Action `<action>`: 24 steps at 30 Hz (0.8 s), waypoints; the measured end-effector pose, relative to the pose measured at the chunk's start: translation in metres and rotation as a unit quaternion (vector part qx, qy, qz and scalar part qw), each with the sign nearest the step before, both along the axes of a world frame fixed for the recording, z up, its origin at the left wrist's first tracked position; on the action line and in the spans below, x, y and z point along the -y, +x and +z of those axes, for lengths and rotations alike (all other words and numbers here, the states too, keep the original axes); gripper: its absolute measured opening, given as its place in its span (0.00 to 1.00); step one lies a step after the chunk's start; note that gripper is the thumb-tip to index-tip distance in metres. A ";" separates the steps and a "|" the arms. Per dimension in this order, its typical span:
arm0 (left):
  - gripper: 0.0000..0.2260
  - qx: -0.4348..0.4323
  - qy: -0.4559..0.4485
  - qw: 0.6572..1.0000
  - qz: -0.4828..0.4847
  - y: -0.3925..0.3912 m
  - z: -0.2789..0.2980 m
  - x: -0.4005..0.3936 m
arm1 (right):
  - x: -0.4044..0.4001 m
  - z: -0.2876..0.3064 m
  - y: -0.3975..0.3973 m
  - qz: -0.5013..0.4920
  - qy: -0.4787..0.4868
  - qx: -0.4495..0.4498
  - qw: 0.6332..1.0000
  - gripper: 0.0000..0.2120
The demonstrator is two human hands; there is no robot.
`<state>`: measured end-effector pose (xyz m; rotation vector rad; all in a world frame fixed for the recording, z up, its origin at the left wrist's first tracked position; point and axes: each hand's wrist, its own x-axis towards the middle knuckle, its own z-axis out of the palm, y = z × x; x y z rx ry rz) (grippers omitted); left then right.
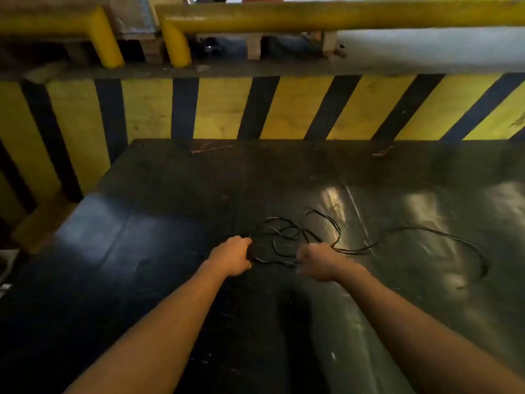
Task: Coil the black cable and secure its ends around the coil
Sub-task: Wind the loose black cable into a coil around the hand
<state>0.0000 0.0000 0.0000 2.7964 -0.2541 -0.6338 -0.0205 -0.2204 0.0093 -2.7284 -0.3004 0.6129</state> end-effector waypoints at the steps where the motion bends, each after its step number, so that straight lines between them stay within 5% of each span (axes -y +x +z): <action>1: 0.22 0.029 0.040 0.999 0.017 -0.003 -0.008 -0.005 | -0.006 -0.014 0.000 -0.004 0.007 -0.014 1.000 0.12; 6: 0.35 0.144 0.123 0.956 0.226 -0.021 -0.039 -0.058 | -0.050 -0.057 0.002 -0.008 0.078 0.008 0.997 0.19; 10: 0.40 0.266 0.076 0.926 0.256 -0.048 -0.042 -0.102 | -0.111 -0.062 0.007 0.024 0.099 0.024 0.995 0.26; 14: 0.42 0.078 -0.024 0.905 0.418 -0.080 -0.053 -0.120 | -0.168 -0.063 -0.004 0.088 0.105 -0.056 0.989 0.33; 17: 0.27 0.053 0.037 0.929 0.363 -0.106 -0.066 -0.120 | -0.189 -0.069 -0.022 0.121 0.078 -0.093 0.985 0.36; 20: 0.08 0.093 -0.025 0.955 0.280 -0.119 -0.066 -0.120 | -0.193 -0.063 -0.034 0.105 0.094 -0.081 0.987 0.38; 24: 0.05 0.021 -0.078 0.992 0.099 -0.117 -0.036 -0.109 | -0.187 -0.041 -0.039 0.155 0.059 0.037 0.985 0.37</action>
